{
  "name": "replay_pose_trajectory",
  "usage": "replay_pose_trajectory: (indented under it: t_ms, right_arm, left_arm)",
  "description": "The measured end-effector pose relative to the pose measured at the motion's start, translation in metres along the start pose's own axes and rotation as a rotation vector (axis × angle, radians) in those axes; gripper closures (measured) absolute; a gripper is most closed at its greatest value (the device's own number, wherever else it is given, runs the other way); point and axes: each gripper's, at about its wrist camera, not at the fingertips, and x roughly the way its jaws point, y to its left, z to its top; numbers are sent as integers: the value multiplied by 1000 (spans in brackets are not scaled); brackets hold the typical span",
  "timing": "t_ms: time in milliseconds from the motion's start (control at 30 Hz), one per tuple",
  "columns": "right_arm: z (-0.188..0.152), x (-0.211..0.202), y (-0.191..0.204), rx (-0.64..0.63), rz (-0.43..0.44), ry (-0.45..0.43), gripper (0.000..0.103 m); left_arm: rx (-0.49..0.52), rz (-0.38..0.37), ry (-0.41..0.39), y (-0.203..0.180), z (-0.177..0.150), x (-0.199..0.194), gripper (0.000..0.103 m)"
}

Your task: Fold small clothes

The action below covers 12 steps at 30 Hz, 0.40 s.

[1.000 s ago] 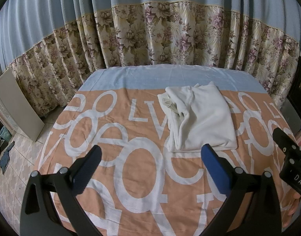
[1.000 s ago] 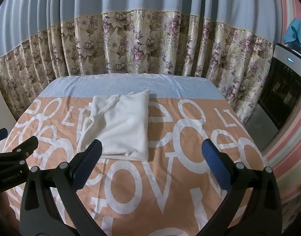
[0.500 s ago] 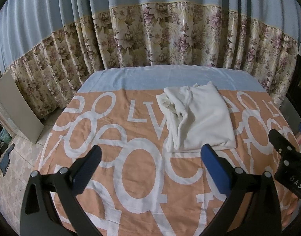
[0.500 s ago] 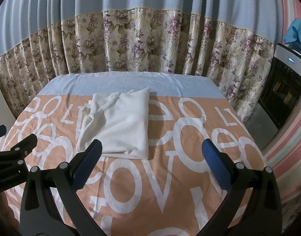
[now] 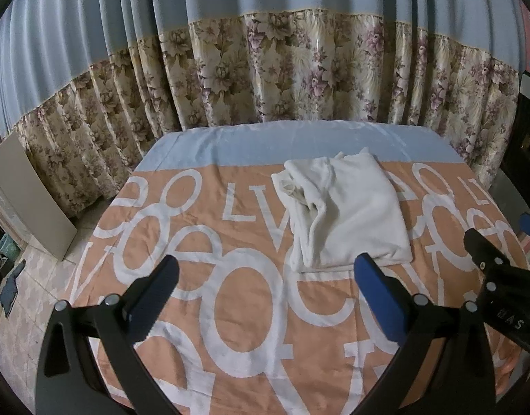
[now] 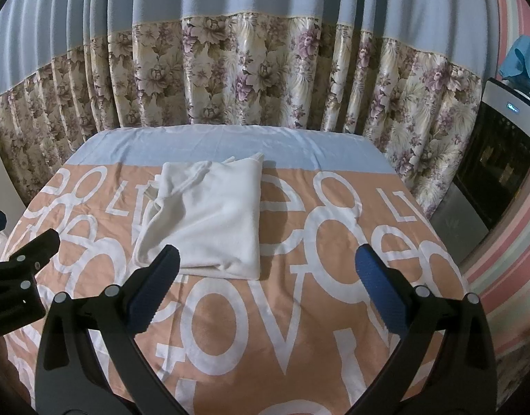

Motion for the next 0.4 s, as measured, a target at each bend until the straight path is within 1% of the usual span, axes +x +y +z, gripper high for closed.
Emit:
replay_pose_trajectory:
  t_ms: [200, 300, 400]
  right_arm:
    - [0, 1, 0, -2, 2, 3, 3]
    - [-2, 2, 0, -1, 1, 3, 3]
    - [-1, 2, 0, 0, -1, 6, 3]
  left_arm:
    - [-7, 12, 9, 3, -4, 4, 2]
    - [-17, -12, 13, 5, -6, 6, 2]
    - [-18, -13, 15, 7, -6, 7, 2]
